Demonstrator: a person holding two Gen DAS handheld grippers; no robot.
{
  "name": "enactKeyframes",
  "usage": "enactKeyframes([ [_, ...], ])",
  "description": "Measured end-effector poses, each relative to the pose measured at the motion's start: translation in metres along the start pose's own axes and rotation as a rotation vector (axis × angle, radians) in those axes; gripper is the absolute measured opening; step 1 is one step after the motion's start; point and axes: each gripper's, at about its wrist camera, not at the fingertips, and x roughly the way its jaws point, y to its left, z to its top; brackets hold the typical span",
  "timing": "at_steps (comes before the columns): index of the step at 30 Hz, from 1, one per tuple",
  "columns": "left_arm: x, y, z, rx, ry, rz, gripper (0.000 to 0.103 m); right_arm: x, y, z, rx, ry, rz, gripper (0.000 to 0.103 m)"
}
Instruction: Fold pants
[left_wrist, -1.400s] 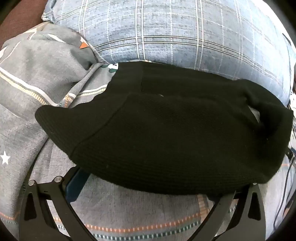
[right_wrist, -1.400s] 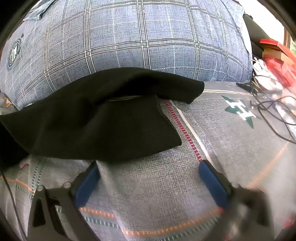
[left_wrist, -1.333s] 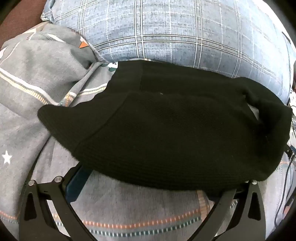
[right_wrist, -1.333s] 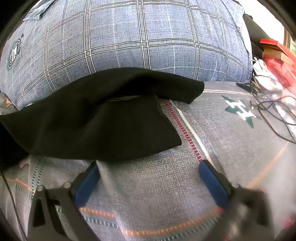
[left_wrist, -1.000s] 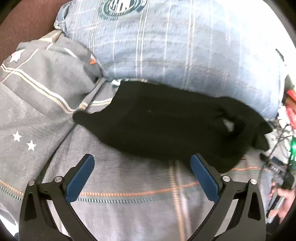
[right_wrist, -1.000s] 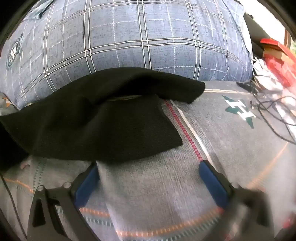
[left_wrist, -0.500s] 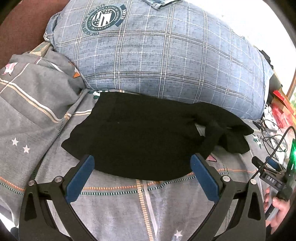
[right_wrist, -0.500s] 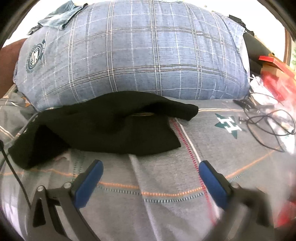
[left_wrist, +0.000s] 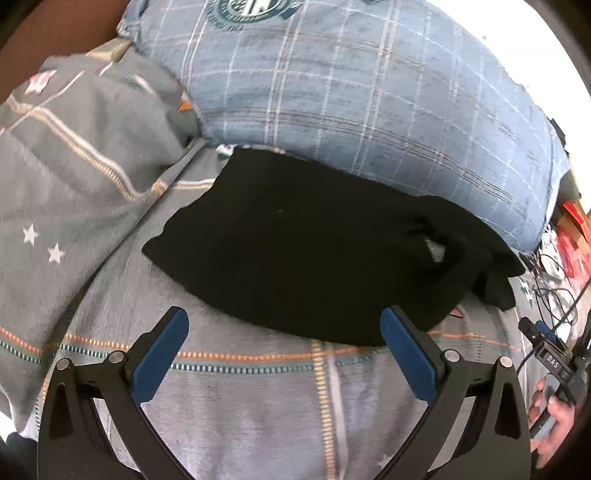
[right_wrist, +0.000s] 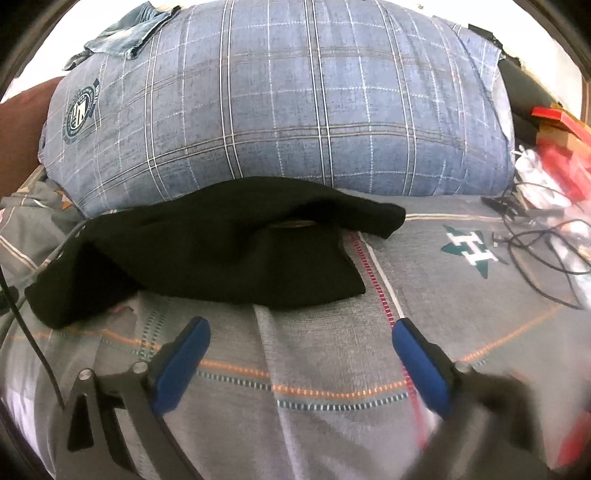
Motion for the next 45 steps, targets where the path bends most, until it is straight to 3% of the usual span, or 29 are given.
enactKeyframes([
  [18, 0.035, 0.047, 0.007, -0.268, 0.044, -0.058, 0.103, 0.040, -0.042, 0.029, 0.155, 0.055, 0.101, 0.091],
  [28, 0.065, 0.030, 0.027, -0.205, 0.062, 0.035, 0.103, 0.068, -0.045, 0.023, 0.222, 0.096, 0.107, 0.090],
  [30, 0.069, 0.026, 0.028, -0.192, 0.059, 0.027, 0.103, 0.075, -0.043, 0.024, 0.228, 0.089, 0.105, 0.082],
  [31, 0.071, 0.025, 0.030, -0.189, 0.060, 0.025, 0.103, 0.076, -0.042, 0.025, 0.212, 0.079, 0.087, 0.064],
  [32, 0.072, 0.024, 0.031, -0.192, 0.058, 0.021, 0.091, 0.078, -0.040, 0.027, 0.196, 0.084, 0.066, 0.046],
  [33, 0.071, 0.025, 0.033, -0.192, 0.055, 0.029, 0.054, 0.081, -0.040, 0.029, 0.186, 0.098, 0.053, 0.007],
  [35, 0.069, 0.026, 0.036, -0.204, 0.070, 0.032, 0.010, 0.077, -0.048, 0.033, 0.237, 0.086, 0.091, 0.007],
  [37, 0.063, 0.031, 0.035, -0.239, 0.059, -0.019, 0.009, 0.060, -0.055, 0.037, 0.263, 0.034, 0.091, 0.007],
  [45, 0.003, 0.018, 0.036, -0.168, -0.013, -0.108, 0.009, -0.028, -0.101, 0.036, 0.297, -0.088, 0.033, 0.006],
])
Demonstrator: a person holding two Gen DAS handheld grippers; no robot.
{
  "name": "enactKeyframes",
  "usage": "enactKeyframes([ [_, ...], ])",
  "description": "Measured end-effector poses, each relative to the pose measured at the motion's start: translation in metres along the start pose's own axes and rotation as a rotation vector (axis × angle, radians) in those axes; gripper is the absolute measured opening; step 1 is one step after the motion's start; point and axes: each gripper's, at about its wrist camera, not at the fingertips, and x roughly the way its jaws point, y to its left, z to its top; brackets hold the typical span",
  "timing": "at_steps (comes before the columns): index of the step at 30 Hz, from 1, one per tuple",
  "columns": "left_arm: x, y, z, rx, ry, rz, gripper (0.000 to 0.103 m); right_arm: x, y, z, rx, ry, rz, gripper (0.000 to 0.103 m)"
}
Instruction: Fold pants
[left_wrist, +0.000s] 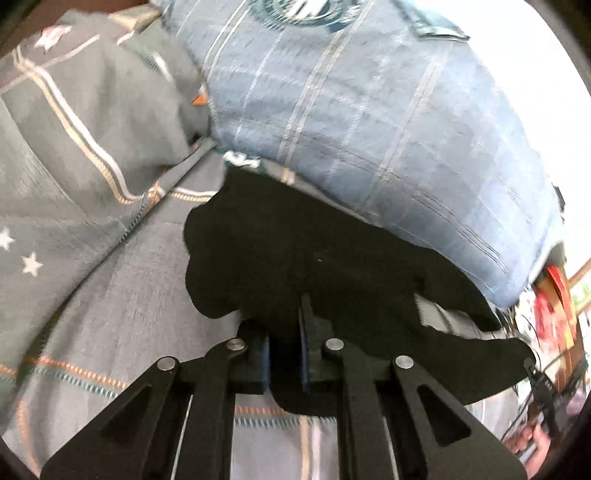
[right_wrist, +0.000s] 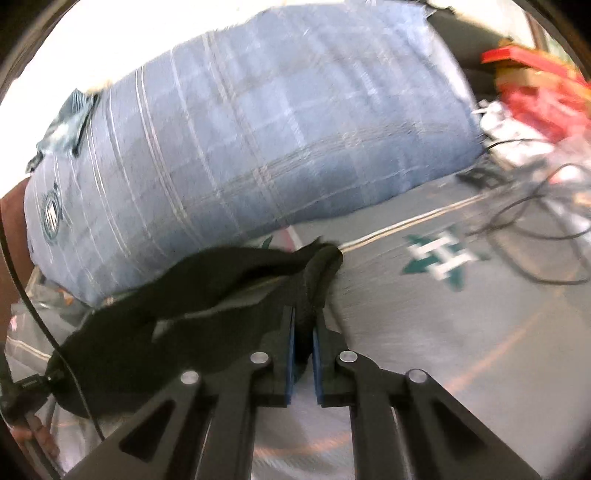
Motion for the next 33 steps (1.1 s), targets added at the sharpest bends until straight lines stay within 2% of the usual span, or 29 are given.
enactKeyframes([
  [3, -0.015, -0.004, -0.008, 0.021, -0.003, 0.002, 0.009, -0.018, -0.021, 0.002, 0.025, 0.031, -0.022, 0.006],
  [6, -0.011, 0.000, -0.025, 0.036, 0.028, 0.034, 0.009, -0.013, -0.034, -0.010, 0.010, 0.110, -0.082, 0.006],
  [9, 0.006, 0.010, -0.043, 0.036, 0.076, 0.097, 0.012, 0.024, -0.046, -0.031, 0.039, 0.281, -0.116, 0.008],
  [11, 0.010, 0.017, -0.051, 0.011, 0.101, 0.114, 0.016, 0.037, -0.049, -0.044, 0.050, 0.345, -0.170, 0.013],
  [14, -0.003, 0.022, -0.055, 0.038, 0.080, 0.146, 0.021, 0.026, -0.048, -0.046, 0.034, 0.309, -0.197, 0.023],
  [16, -0.010, 0.026, -0.053, 0.050, 0.079, 0.156, 0.021, 0.012, -0.045, -0.040, 0.025, 0.256, -0.198, 0.024],
  [18, -0.017, 0.030, -0.050, 0.052, 0.080, 0.166, 0.021, -0.003, -0.036, -0.030, 0.013, 0.202, -0.153, 0.025],
  [20, -0.024, 0.028, -0.046, 0.076, 0.074, 0.177, 0.021, -0.011, -0.021, -0.023, -0.017, 0.165, -0.080, 0.032],
  [22, -0.030, 0.022, -0.040, 0.108, 0.042, 0.210, 0.022, -0.016, 0.002, -0.018, -0.067, 0.138, 0.053, 0.048],
  [23, -0.032, 0.018, -0.038, 0.123, 0.029, 0.213, 0.025, -0.015, 0.011, -0.017, -0.085, 0.131, 0.092, 0.051],
  [25, -0.033, 0.008, -0.031, 0.150, 0.014, 0.187, 0.048, -0.005, 0.033, -0.013, -0.135, 0.117, 0.158, 0.052],
  [26, -0.031, 0.005, -0.027, 0.153, 0.008, 0.175, 0.065, 0.002, 0.042, -0.011, -0.155, 0.116, 0.177, 0.052],
  [29, -0.023, -0.009, -0.016, 0.171, -0.014, 0.140, 0.068, 0.025, 0.069, -0.012, -0.194, 0.135, 0.221, 0.052],
  [31, -0.011, -0.019, -0.008, 0.200, -0.011, 0.139, 0.068, 0.038, 0.082, -0.009, -0.201, 0.158, 0.271, 0.052],
  [33, 0.001, -0.027, -0.003, 0.220, -0.006, 0.145, 0.068, 0.049, 0.089, -0.005, -0.215, 0.161, 0.285, 0.053],
])
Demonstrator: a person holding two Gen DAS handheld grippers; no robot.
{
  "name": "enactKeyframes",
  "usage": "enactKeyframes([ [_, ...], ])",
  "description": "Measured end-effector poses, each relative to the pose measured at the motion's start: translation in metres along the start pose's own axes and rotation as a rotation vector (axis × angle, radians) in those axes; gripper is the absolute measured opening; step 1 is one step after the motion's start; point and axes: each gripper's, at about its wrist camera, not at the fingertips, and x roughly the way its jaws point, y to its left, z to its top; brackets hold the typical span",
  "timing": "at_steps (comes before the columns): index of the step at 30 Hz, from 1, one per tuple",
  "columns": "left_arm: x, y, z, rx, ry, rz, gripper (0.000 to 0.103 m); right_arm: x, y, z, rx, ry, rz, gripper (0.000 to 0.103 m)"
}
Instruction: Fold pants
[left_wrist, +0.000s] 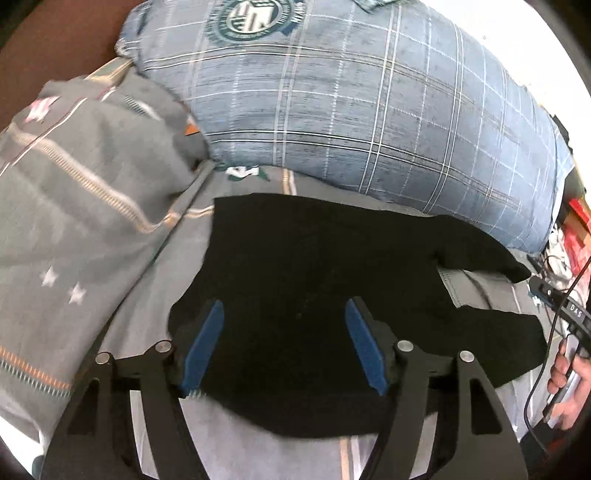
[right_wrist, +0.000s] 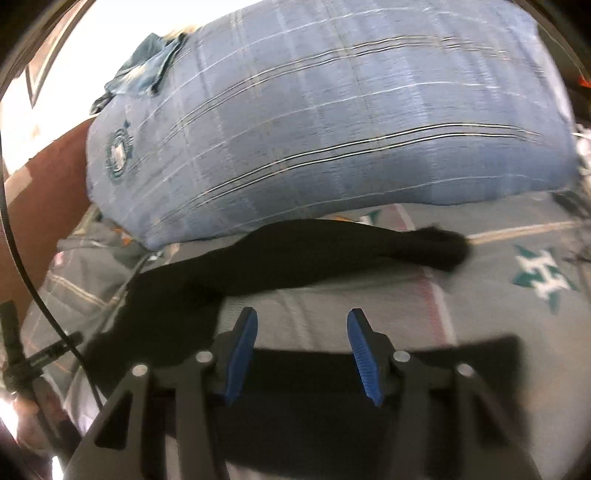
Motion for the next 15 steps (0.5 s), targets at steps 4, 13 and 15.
enactKeyframes([
  [4, 0.019, -0.010, 0.011, 0.010, 0.028, -0.006, 0.068, 0.024, 0.010, 0.009, -0.052, 0.028, -0.008, 0.057],
  [13, 0.043, -0.018, 0.028, 0.052, 0.040, 0.021, 0.068, 0.064, 0.032, 0.033, -0.155, 0.072, 0.044, 0.058],
  [15, 0.050, -0.016, 0.033, 0.064, 0.047, 0.022, 0.068, 0.073, 0.041, 0.038, -0.191, 0.081, 0.081, 0.058],
])
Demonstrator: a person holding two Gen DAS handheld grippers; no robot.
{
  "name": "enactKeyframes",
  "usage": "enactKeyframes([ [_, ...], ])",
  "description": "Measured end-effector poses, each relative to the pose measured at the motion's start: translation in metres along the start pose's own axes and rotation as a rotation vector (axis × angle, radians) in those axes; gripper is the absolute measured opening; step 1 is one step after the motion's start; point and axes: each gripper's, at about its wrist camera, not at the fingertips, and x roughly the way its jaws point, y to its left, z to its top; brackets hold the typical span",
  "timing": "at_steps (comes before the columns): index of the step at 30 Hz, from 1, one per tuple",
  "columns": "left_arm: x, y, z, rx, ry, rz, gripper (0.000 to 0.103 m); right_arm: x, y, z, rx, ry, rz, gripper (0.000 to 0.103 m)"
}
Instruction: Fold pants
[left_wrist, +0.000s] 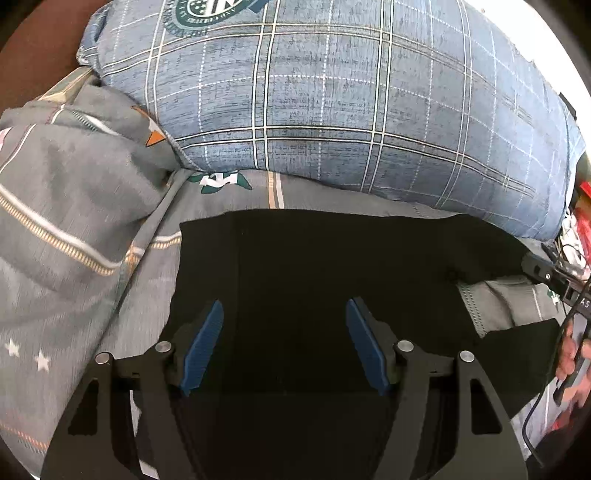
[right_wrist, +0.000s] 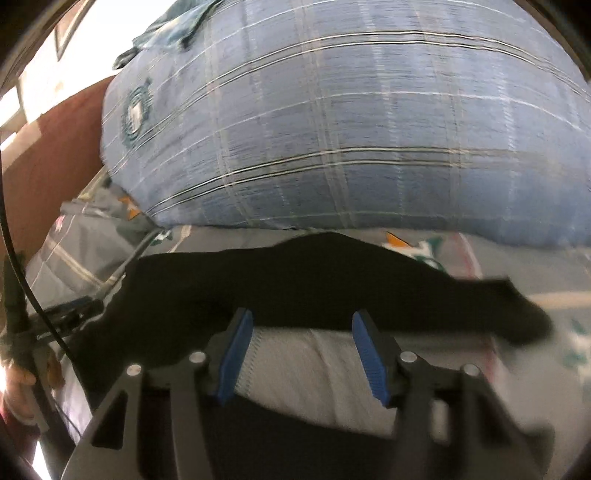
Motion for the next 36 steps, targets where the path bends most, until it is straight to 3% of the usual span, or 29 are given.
enactKeyframes([
  [4, 0.019, 0.010, 0.017, -0.009, 0.035, -0.033, 0.076, 0.034, 0.025, 0.017, -0.125, 0.052, 0.097, 0.058],
  [10, 0.056, 0.018, 0.052, 0.034, 0.080, -0.077, 0.076, 0.099, 0.059, 0.040, -0.260, 0.148, 0.221, 0.058],
  [14, 0.081, 0.024, 0.064, 0.042, 0.155, -0.157, 0.076, 0.137, 0.074, 0.054, -0.345, 0.215, 0.254, 0.058],
  [19, 0.108, 0.018, 0.074, 0.127, 0.197, -0.137, 0.076, 0.180, 0.090, 0.068, -0.436, 0.306, 0.276, 0.059],
  [23, 0.115, 0.018, 0.077, 0.123, 0.205, -0.144, 0.076, 0.199, 0.092, 0.072, -0.458, 0.326, 0.288, 0.064],
  [24, 0.115, 0.018, 0.077, 0.121, 0.200, -0.147, 0.076, 0.201, 0.092, 0.072, -0.460, 0.332, 0.287, 0.061],
  [26, 0.112, 0.021, 0.076, 0.109, 0.189, -0.144, 0.076, 0.198, 0.098, 0.072, -0.486, 0.331, 0.308, 0.036],
  [27, 0.109, 0.024, 0.075, 0.098, 0.187, -0.141, 0.076, 0.195, 0.103, 0.071, -0.505, 0.331, 0.318, 0.014],
  [28, 0.105, 0.026, 0.074, 0.083, 0.185, -0.136, 0.076, 0.190, 0.112, 0.067, -0.548, 0.319, 0.281, 0.009],
  [31, 0.085, 0.042, 0.070, 0.024, 0.166, -0.141, 0.076, 0.166, 0.122, 0.061, -0.570, 0.267, 0.215, 0.007],
  [36, 0.019, 0.068, 0.048, -0.047, 0.071, -0.165, 0.076, 0.060, 0.133, 0.043, -0.558, 0.091, 0.221, 0.006],
])
